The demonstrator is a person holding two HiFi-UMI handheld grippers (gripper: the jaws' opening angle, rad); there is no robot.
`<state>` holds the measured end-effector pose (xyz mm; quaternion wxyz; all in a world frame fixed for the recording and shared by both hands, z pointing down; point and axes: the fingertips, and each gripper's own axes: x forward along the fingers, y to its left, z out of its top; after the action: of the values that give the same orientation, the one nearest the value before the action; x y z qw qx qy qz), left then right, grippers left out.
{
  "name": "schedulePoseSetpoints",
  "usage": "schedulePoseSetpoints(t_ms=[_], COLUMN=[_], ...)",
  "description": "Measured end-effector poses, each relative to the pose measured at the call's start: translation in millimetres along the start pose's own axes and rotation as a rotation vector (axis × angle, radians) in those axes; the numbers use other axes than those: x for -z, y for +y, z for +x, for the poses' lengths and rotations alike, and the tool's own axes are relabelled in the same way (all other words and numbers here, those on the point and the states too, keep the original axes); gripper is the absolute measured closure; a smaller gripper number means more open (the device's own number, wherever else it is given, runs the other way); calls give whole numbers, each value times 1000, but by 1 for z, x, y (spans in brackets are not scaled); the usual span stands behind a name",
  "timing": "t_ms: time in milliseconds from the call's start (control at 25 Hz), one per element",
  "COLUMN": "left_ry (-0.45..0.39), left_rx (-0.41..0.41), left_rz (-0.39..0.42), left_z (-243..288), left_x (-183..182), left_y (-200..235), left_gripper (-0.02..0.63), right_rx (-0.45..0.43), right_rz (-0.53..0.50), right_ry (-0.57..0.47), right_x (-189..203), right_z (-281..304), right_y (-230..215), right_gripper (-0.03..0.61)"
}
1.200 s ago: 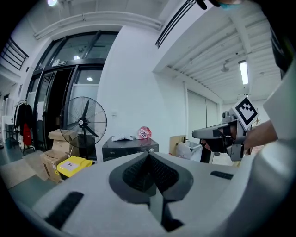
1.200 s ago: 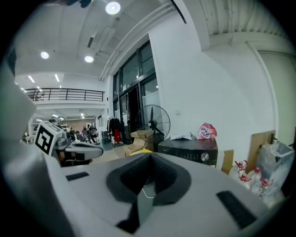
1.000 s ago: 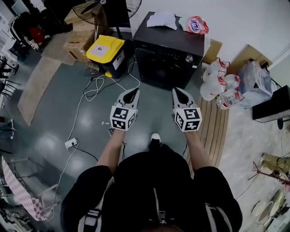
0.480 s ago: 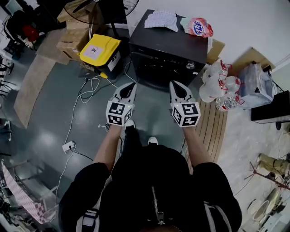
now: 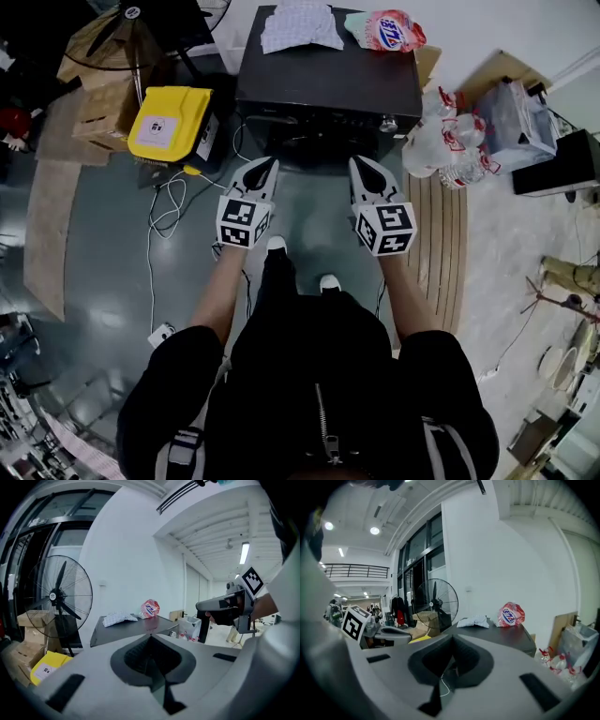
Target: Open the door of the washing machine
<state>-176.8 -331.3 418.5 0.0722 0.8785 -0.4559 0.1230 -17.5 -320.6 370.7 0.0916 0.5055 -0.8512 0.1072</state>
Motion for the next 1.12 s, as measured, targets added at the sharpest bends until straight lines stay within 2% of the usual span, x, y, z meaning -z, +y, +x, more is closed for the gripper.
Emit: schedulePoseSetpoints(t_ms=[240, 400, 720, 960, 1040, 1120], left_ry=[45, 85, 142, 208, 232, 263], left_rx=[86, 129, 216, 218, 223, 232], left_rz=[20, 19, -11, 0, -4, 1], left_z=[45, 72, 119, 143, 152, 161], left_x=[21, 47, 106, 150, 170, 192], left_y=[55, 81, 94, 106, 114, 121], left_gripper=[609, 607, 607, 604, 469, 443], right_rx=[63, 91, 147, 163, 167, 172], right_rz=[35, 48, 71, 99, 104, 109], right_ry=[27, 57, 135, 186, 203, 218], right_x=[8, 20, 64, 88, 97, 106], right_z=[54, 83, 121, 125, 127, 128], right_y=[3, 4, 0, -2, -3, -5], right_gripper=[574, 574, 574, 574, 574, 574])
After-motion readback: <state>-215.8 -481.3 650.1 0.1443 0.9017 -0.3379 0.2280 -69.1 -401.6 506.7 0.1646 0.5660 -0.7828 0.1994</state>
